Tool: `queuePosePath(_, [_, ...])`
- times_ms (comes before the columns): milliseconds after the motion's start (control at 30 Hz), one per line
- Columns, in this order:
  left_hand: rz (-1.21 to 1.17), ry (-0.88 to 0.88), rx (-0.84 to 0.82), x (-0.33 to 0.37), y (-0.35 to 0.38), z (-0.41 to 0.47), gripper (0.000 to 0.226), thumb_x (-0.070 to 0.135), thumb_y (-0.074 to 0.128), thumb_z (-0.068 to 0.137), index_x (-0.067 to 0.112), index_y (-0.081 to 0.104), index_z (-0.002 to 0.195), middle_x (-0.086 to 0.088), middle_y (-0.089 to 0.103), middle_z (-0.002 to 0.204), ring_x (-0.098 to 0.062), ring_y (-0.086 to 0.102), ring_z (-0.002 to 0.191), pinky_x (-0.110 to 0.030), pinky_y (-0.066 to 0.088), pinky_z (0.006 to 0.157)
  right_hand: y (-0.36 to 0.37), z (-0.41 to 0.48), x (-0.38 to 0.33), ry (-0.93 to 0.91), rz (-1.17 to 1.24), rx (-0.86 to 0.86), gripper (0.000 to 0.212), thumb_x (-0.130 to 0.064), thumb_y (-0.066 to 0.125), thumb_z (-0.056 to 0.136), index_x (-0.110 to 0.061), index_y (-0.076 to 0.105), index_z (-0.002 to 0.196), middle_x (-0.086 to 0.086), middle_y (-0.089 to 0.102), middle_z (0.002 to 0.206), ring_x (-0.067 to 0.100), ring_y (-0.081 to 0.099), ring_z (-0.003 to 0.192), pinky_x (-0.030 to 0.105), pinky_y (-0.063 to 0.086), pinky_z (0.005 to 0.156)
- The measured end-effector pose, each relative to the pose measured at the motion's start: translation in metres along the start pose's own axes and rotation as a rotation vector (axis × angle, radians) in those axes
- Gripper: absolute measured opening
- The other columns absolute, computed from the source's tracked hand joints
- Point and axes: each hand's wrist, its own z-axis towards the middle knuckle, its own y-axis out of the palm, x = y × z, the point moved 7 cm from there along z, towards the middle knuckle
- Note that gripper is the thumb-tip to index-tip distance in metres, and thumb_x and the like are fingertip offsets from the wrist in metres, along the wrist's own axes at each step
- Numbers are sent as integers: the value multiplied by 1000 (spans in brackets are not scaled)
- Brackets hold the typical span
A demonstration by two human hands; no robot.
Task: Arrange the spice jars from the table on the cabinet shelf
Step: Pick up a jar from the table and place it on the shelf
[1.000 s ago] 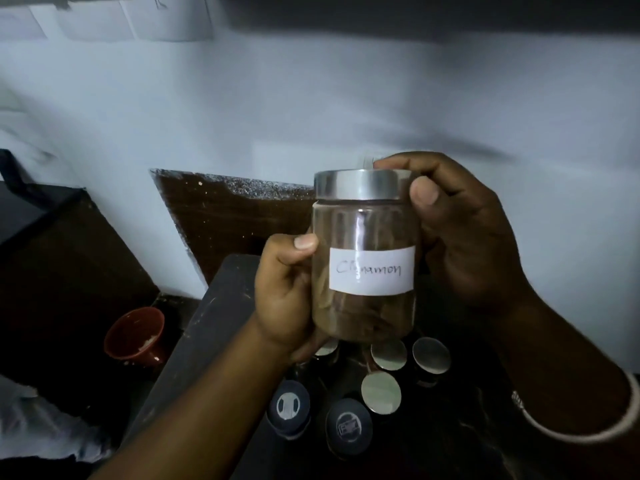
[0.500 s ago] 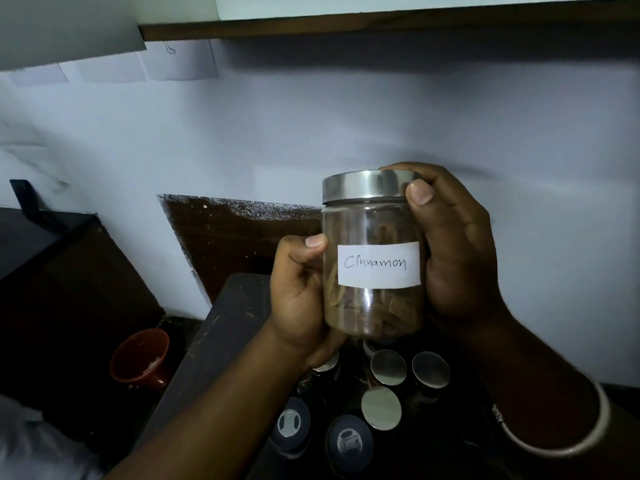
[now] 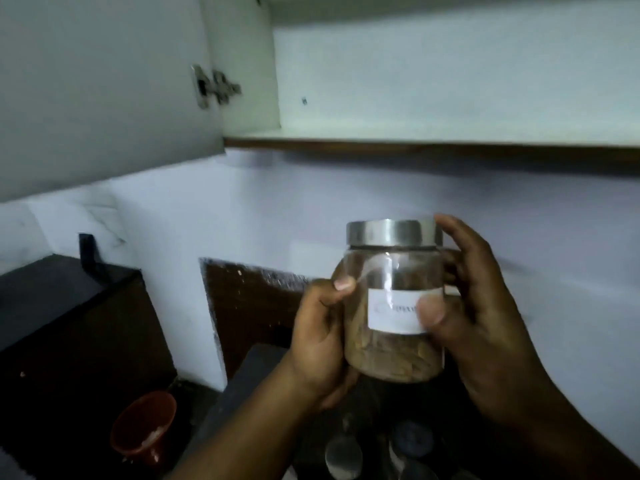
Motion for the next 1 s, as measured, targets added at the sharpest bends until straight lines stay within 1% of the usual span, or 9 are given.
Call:
queuePosePath(133, [115, 136, -91, 49, 16, 36, 85, 44, 83, 63, -6, 55, 126, -20, 76, 106, -28, 74, 97, -35, 61, 83, 11, 43, -34, -77, -176, -53, 90, -65, 75, 68, -55, 37, 149, -19, 67, 130, 7, 72, 106, 30, 63, 75])
queuePosePath(233, [227, 267, -50, 88, 7, 74, 51, 29, 53, 85, -6, 52, 122, -11, 78, 100, -19, 75, 93, -29, 61, 81, 22, 88, -63, -169, -204, -28, 79, -57, 73, 69, -50, 47, 143, -19, 69, 124, 4, 71, 103, 25, 61, 72])
queuePosePath(300, [344, 355, 32, 128, -1, 105, 49, 26, 41, 87, -2, 52, 126, -14, 74, 109, -24, 72, 100, -40, 61, 87, 32, 126, -74, -195, -111, -52, 65, -44, 78, 74, -39, 57, 135, -11, 74, 115, 8, 73, 99, 23, 61, 70])
queuePosePath(400, [563, 397, 169, 180, -30, 156, 57, 42, 40, 94, 6, 55, 136, -29, 65, 126, -45, 63, 114, -64, 49, 99, 45, 197, -69, -124, -46, -8, 54, -35, 79, 76, -33, 61, 128, -4, 77, 110, 13, 76, 96, 38, 65, 78])
queuePosePath(467, [860, 421, 334, 205, -69, 186, 50, 48, 37, 96, 11, 67, 112, -25, 69, 109, -39, 64, 101, -58, 50, 91, 52, 247, -60, -107, -122, 29, 63, -41, 81, 74, -34, 56, 131, -4, 76, 112, 14, 76, 98, 44, 64, 86])
queuePosePath(533, [1443, 423, 442, 222, -108, 209, 39, 43, 41, 98, 12, 64, 92, -12, 68, 93, -30, 62, 91, -45, 48, 81, 64, 295, -47, -72, -226, 45, 78, -47, 82, 71, -33, 47, 139, -4, 71, 116, 17, 73, 102, 44, 62, 90])
queuePosePath(633, [2104, 289, 352, 210, -148, 237, 40, 41, 40, 106, 12, 67, 110, -12, 68, 113, -35, 61, 108, -46, 49, 90, 79, 360, -17, 44, -318, 57, 86, -42, 86, 71, -21, 39, 139, 5, 63, 123, 25, 69, 107, 49, 61, 90])
queuePosePath(800, [2249, 519, 391, 187, -171, 250, 58, 50, 21, 103, 18, 68, 89, -3, 74, 88, -31, 67, 80, -36, 39, 69, 102, 444, 46, 172, -361, 68, 70, -26, 90, 74, -12, 53, 130, 9, 67, 120, 27, 69, 108, 43, 62, 85])
queuePosePath(1000, [2237, 747, 478, 188, -173, 252, 63, 53, 21, 99, 18, 64, 70, -2, 68, 69, -27, 62, 63, -34, 38, 65, 143, 506, 112, 224, -431, 26, 65, -28, 90, 74, -13, 59, 129, 11, 68, 121, 30, 69, 110, 47, 61, 93])
